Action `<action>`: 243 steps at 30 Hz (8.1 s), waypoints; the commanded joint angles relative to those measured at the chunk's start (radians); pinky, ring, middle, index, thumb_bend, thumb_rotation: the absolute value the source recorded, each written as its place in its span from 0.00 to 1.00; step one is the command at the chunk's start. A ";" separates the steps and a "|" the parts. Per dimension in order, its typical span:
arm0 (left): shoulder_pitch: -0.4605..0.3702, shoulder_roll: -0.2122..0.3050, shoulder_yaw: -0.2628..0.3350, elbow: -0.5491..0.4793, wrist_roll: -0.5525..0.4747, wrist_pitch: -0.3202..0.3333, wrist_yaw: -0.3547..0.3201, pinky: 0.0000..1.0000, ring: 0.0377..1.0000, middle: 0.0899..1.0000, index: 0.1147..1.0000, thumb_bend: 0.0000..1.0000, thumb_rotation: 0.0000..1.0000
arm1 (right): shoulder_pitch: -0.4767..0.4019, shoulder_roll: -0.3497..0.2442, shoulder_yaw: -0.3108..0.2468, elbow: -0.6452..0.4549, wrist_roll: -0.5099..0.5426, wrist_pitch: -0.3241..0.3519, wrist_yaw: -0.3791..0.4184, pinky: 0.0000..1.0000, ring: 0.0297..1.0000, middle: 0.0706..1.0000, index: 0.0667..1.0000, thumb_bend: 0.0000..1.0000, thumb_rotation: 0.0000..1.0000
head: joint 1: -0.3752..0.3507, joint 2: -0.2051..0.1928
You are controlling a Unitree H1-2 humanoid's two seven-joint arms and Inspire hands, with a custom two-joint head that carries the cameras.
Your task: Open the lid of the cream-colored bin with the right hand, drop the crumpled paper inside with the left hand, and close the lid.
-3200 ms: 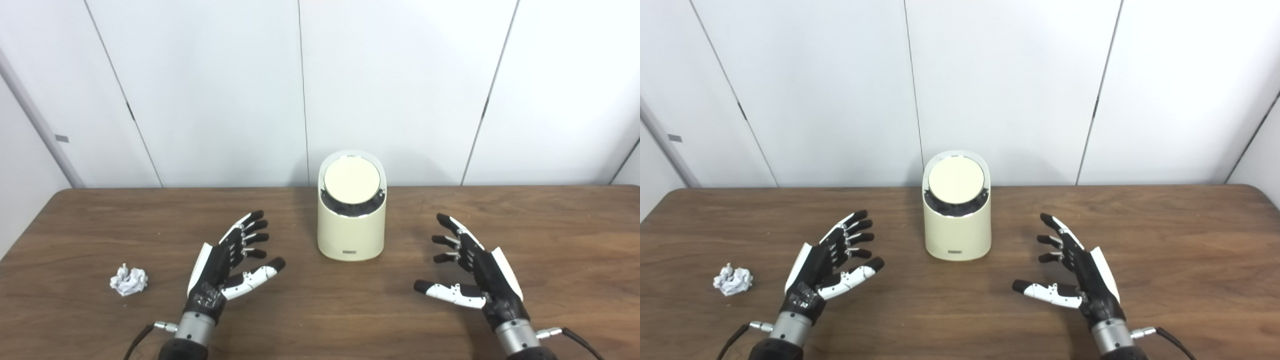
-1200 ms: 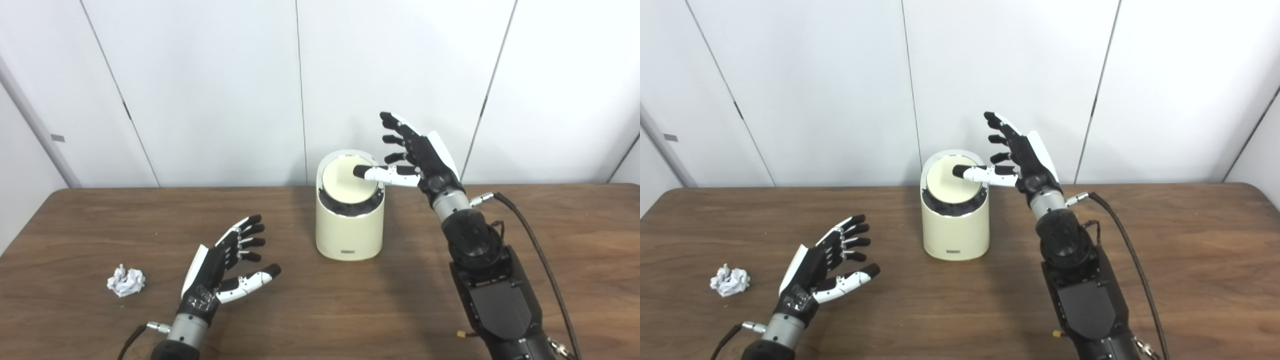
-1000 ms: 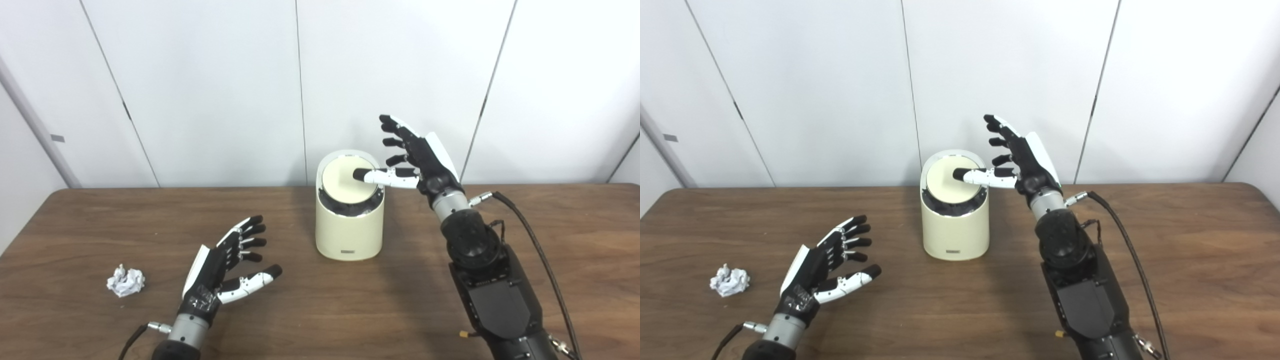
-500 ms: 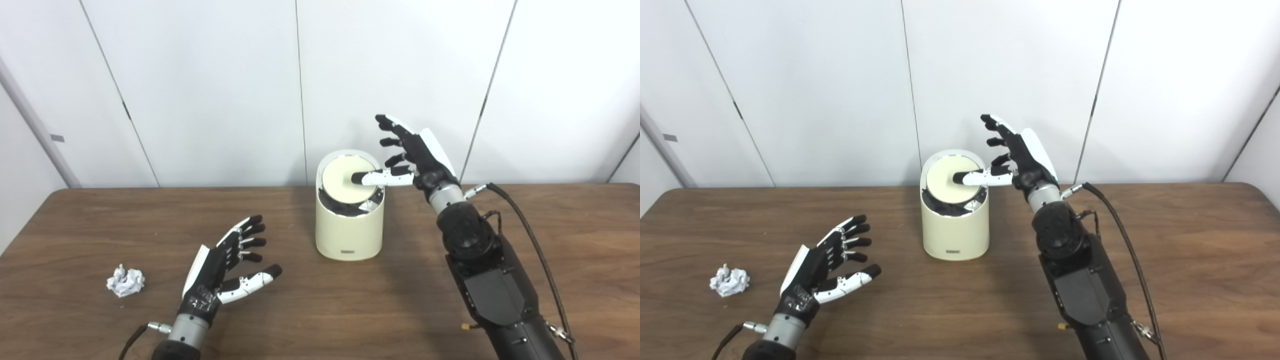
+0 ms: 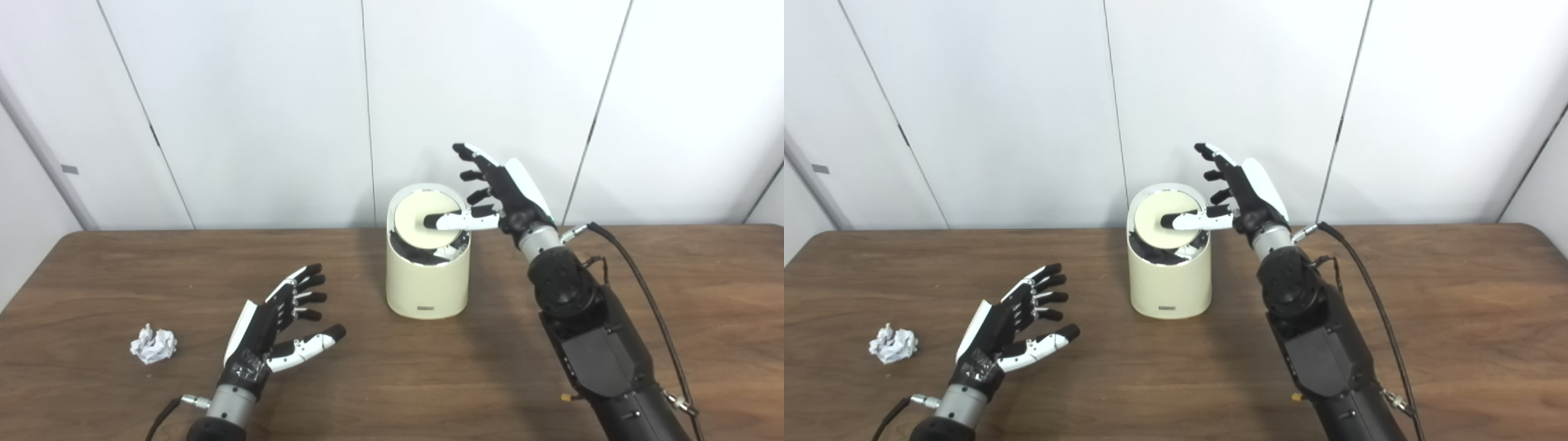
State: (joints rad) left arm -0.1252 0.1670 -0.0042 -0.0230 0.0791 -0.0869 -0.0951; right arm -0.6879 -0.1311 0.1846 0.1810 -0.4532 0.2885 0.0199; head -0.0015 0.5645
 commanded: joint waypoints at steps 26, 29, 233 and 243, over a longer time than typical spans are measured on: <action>0.003 -0.010 -0.008 -0.080 -0.009 0.018 0.000 0.64 0.78 0.85 0.89 0.73 0.22 | -0.018 -0.015 0.031 0.021 -0.024 -0.022 -0.003 0.65 0.83 0.89 0.90 0.95 0.25 | 0.010 0.024; 0.006 -0.010 -0.009 -0.082 -0.007 0.018 0.000 0.65 0.78 0.85 0.89 0.73 0.22 | -0.020 -0.014 0.031 0.037 -0.024 -0.030 -0.008 0.66 0.83 0.89 0.89 0.94 0.26 | 0.011 0.026; -0.045 0.485 -0.037 -0.102 0.739 0.436 -0.187 0.49 0.58 0.63 0.63 0.83 0.00 | 0.417 -0.170 -0.134 -0.338 0.091 -0.035 0.074 0.50 0.72 0.84 0.88 0.85 0.14 | 0.451 0.028; -0.029 0.495 -0.037 -0.057 0.738 0.393 -0.112 0.46 0.54 0.59 0.59 0.78 0.00 | 0.413 -0.177 -0.134 -0.348 0.093 -0.026 0.086 0.55 0.74 0.86 0.88 0.83 0.12 | 0.452 0.035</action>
State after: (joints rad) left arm -0.1473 0.6313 -0.0366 -0.0942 0.7940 0.3196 -0.2314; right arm -0.2478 -0.2923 0.0621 -0.1339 -0.3614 0.2705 0.1102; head 0.4510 0.5982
